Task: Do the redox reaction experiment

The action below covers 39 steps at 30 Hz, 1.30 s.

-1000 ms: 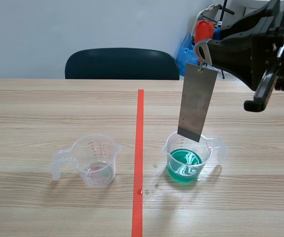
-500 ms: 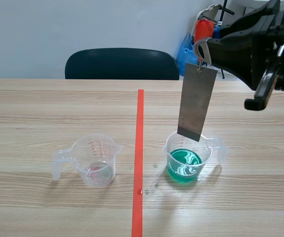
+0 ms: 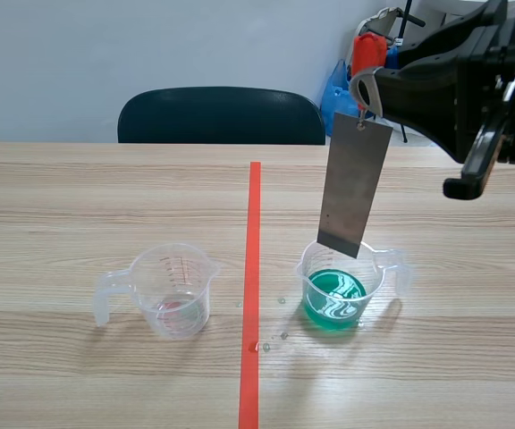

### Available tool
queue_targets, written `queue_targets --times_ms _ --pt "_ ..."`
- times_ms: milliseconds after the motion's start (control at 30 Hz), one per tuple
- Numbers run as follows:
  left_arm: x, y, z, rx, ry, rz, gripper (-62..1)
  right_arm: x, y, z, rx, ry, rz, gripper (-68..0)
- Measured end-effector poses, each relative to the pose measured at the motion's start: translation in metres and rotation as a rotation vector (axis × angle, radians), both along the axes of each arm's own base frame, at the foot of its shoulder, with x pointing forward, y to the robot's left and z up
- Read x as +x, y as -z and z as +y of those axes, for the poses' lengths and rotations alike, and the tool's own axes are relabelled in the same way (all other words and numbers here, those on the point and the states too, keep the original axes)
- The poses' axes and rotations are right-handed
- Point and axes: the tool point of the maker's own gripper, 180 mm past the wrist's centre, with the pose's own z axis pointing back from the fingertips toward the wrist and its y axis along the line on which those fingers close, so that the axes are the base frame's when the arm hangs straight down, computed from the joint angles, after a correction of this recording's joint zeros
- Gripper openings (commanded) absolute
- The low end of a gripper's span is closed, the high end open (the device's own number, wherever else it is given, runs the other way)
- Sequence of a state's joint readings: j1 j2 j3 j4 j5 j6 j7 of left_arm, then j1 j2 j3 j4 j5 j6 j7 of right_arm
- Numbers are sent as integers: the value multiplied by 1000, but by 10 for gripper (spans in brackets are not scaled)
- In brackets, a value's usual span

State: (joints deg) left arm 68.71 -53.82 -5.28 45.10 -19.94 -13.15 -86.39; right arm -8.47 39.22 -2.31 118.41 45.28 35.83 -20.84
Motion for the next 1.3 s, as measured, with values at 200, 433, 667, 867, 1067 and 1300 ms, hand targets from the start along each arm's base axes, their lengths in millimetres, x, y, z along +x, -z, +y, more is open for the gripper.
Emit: queue_targets --times_ms 200,433,667,867,1067,1300 --pt "0 0 0 0 0 0 14 0 0 0 0 0 0 -667" --pt "0 0 0 0 0 0 14 0 -4 1 17 -5 -12 -667" --pt "0 0 0 0 0 0 14 0 -3 1 15 -4 -10 -667" --pt "0 0 0 0 0 0 14 0 -1 0 4 -1 -7 -667" --pt "0 0 0 0 0 0 14 0 2 -1 -11 3 0 -667" --pt "0 0 0 0 0 0 14 0 2 -1 -11 3 0 -667"
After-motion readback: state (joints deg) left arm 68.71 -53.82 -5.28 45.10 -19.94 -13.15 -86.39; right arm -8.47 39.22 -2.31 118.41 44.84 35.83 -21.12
